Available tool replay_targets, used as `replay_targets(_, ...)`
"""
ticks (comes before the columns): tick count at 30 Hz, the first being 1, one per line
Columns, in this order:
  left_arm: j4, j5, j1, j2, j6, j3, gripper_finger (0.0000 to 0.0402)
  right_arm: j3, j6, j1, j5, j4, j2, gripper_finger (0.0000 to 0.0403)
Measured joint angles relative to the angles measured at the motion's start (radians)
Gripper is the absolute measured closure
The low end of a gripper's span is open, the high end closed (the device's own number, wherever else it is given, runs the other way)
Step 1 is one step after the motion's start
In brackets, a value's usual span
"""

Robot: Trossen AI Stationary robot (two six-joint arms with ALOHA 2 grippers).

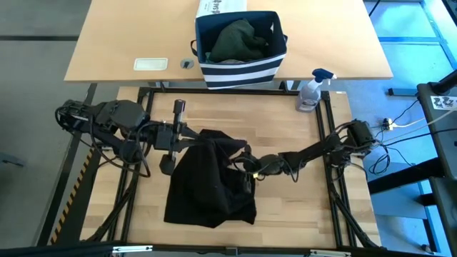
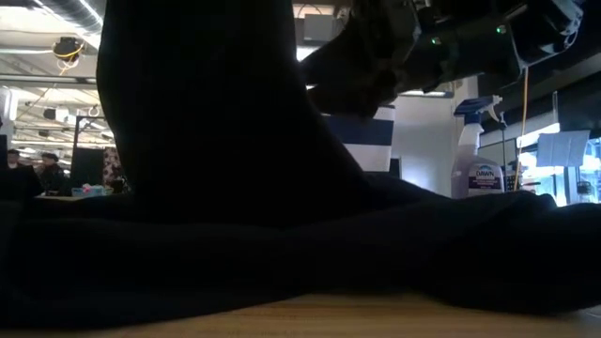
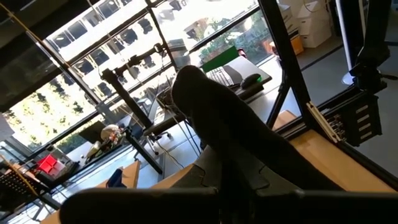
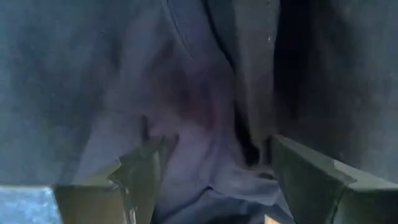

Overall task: Fold Laundry from Bin
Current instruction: Fold the black shirt

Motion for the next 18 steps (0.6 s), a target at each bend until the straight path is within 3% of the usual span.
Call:
replay_targets(7, 0.002, 0.000, 0.000, 0.000, -0.001, 0.000, 0.0401, 0.019, -0.023, 0.004, 0.065, -0.132, -0.001, 0.0121)
replay_targets(18, 0.002, 0.000, -0.006, 0.000, -0.001, 0.000, 0.0401, 0.019, -0.023, 0.000, 0.096, -0.166, -0.001, 0.0121)
